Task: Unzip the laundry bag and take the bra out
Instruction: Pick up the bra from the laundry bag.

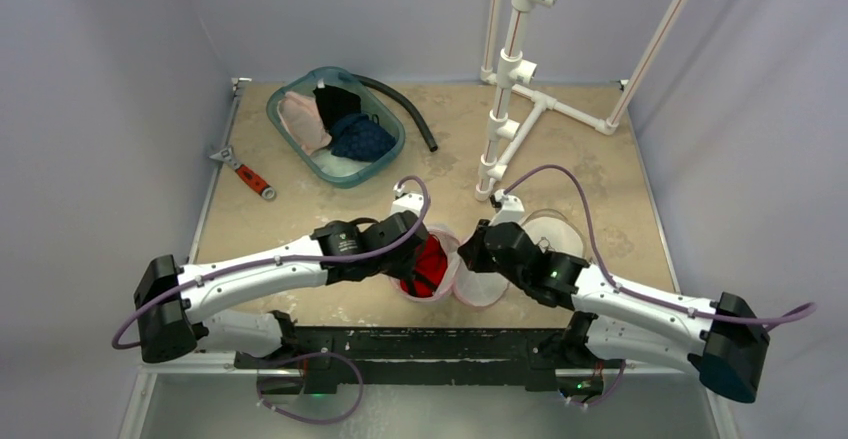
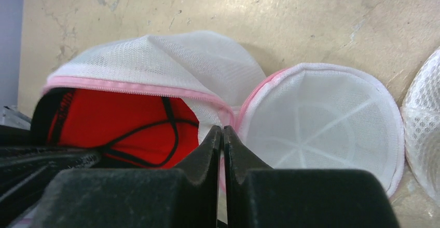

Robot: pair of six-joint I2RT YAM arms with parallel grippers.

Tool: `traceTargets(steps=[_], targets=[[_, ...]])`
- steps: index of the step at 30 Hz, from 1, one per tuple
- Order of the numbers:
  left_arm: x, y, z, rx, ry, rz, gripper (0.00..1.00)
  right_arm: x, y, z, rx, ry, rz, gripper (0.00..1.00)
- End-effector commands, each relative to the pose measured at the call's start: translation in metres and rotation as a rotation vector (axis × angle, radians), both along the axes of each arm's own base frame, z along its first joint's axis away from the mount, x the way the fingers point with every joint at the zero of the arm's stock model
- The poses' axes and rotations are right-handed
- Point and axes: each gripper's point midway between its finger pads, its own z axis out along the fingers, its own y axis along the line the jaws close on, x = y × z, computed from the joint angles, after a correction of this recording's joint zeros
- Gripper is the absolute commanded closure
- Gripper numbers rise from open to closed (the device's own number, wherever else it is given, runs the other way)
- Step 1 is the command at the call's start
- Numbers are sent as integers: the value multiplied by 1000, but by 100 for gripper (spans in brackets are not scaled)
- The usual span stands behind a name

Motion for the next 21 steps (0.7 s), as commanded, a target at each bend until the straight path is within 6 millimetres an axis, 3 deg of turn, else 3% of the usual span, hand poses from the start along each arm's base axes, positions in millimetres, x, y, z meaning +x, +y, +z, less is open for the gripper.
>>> traceTargets(steps=[1,10,17,21], targets=[[-10,-5,5,-35,-6,-107,100,15,-2,17,23,-27,-58,95],[-13,-14,27,-95,-51,-207,100,17,-5,12,26,-10,-74,95],[8,-15,86,-222,-205,-120,100,8,-10,4,40,6,-52,92],[13,-21,104,-271,-250,-111,100,-1,-15,3,71,1,-37,89]])
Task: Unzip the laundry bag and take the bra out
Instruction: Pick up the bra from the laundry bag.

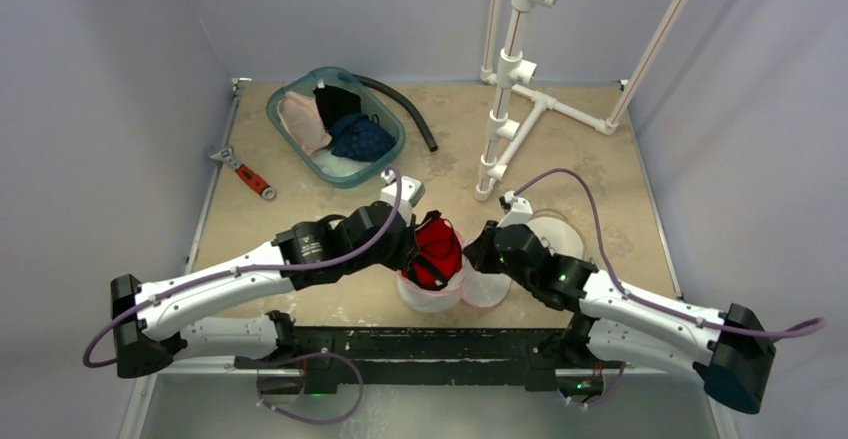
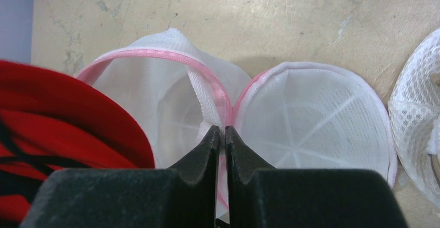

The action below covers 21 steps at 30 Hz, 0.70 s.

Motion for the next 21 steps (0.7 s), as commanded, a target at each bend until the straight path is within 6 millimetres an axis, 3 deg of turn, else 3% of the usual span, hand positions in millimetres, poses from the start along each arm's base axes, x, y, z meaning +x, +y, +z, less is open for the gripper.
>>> traceTargets(steps=[1,6,11,17,21], targets=[[16,-15,49,-129,-114,22,100,-8,-7,3,47,-9,5,87],[24,-18,52,-139,-125,68,100,-12,-15,11,60,-21,0,68],[34,-6,67,-170,-169,157,100,-15,-16,41,90,-73,33,54],[50,21,86,-170,-270,280,100,-15,-20,86,76,-212,107,45],[64,37,94,-177,-325,400,100,-18,-19,99,87,-257,146,42]])
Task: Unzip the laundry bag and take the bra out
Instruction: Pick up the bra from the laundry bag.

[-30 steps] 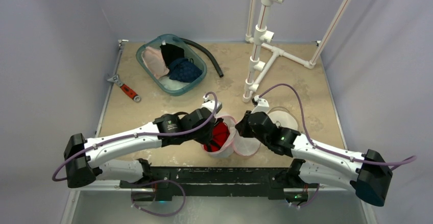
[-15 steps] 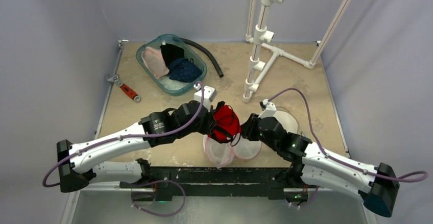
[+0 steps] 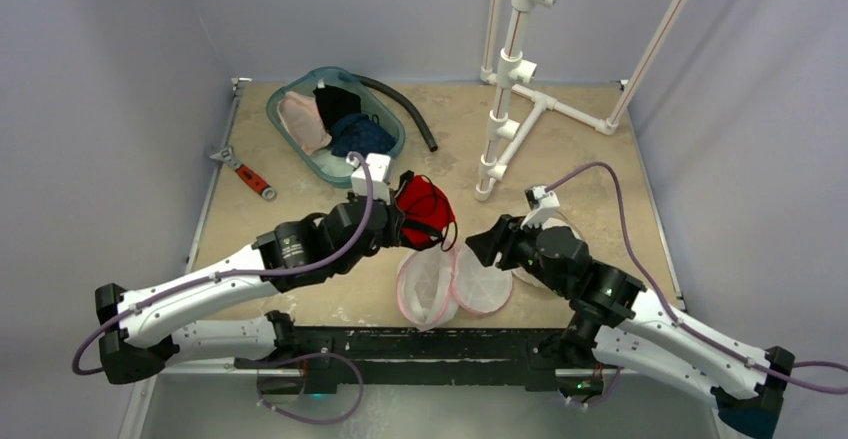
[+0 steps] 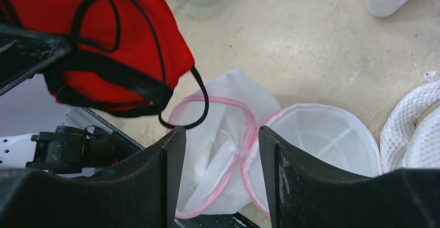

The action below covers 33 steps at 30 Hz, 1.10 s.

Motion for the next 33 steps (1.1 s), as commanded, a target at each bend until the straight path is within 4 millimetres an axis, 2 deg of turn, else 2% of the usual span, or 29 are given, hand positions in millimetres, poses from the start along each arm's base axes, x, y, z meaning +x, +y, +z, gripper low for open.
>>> traceTargets(steps=[1,6,12,15,18,20,22,25,29,33], targets=[[26,17,41,-80,-122,168,100,-1,-1,23,-11,-80,47,42],[67,27,47,-119,-68,201,100,-4,6,24,11,-83,86,40],[99,42,76,-259,-98,244,100,-8,14,20,26,-88,131,39],[119,52,76,-297,-73,265,100,-11,17,23,59,-101,148,39],[139,59,66,-356,-13,285,100,-9,16,21,61,-107,137,39],[146,60,67,-426,23,276,100,-8,15,20,54,-108,131,39],[149,61,69,-486,41,269,100,-8,15,25,67,-116,131,39],[145,59,70,-517,59,249,100,-12,16,47,136,-158,147,39],[129,54,74,-538,51,171,100,-26,20,92,279,-239,213,37],[108,52,75,-537,27,84,100,-31,30,118,344,-257,260,37]])
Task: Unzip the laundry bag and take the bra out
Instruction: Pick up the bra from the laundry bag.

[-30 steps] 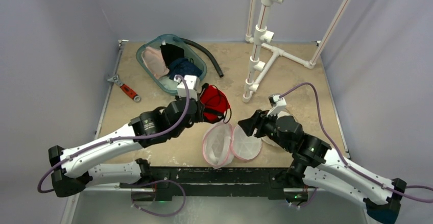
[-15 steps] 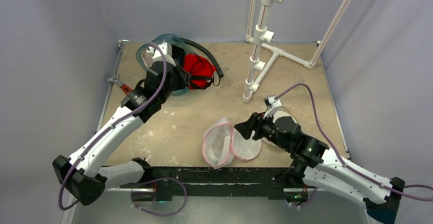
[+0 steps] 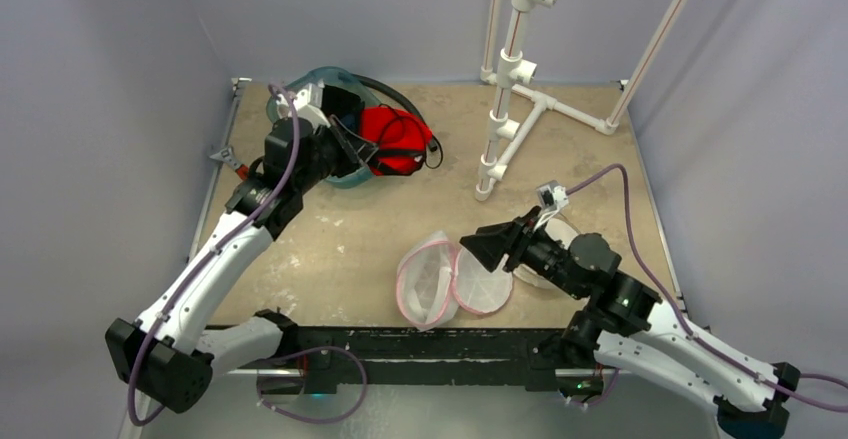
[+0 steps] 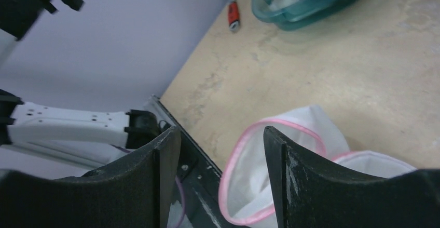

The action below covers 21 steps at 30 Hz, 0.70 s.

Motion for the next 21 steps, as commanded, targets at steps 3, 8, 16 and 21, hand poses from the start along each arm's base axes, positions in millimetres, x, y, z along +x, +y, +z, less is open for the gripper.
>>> traceTargets(steps=[3,8,16,21], targets=[[-36,-12,25,-76,-121,-168,100,-8,19,72,189,-76,93,37],[-62,-17,29,-102,-166,-266,100,-2,24,101,280,-83,76,36],[-92,-22,29,-127,-210,-379,100,13,40,100,290,-17,52,36],[-102,-24,28,-132,-223,-423,100,19,44,102,330,8,30,38]])
